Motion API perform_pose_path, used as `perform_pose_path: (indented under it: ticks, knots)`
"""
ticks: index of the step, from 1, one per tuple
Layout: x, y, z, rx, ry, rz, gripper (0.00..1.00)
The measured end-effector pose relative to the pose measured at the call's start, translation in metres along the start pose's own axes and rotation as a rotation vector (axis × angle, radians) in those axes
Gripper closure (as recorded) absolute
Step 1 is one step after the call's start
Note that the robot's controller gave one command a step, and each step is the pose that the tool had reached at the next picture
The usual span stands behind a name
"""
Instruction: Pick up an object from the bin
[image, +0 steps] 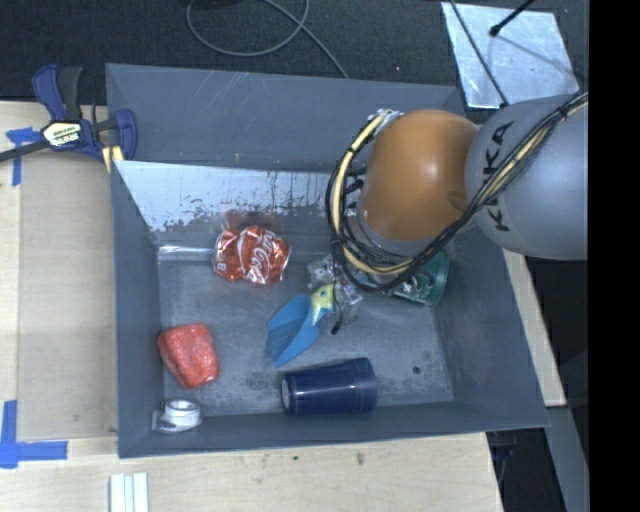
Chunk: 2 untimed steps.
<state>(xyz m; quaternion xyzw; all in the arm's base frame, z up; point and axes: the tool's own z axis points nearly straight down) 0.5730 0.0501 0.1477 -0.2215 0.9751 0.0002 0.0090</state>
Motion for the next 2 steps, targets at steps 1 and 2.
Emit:
perform_pose_path:
  ticks: [1, 2]
  knots:
    - [0.000, 0.000, 0.000, 0.000, 0.000, 0.000, 1.00]
    - [-0.013, -0.003, -0.125, 0.001, -0.004, -0.026, 1.00]
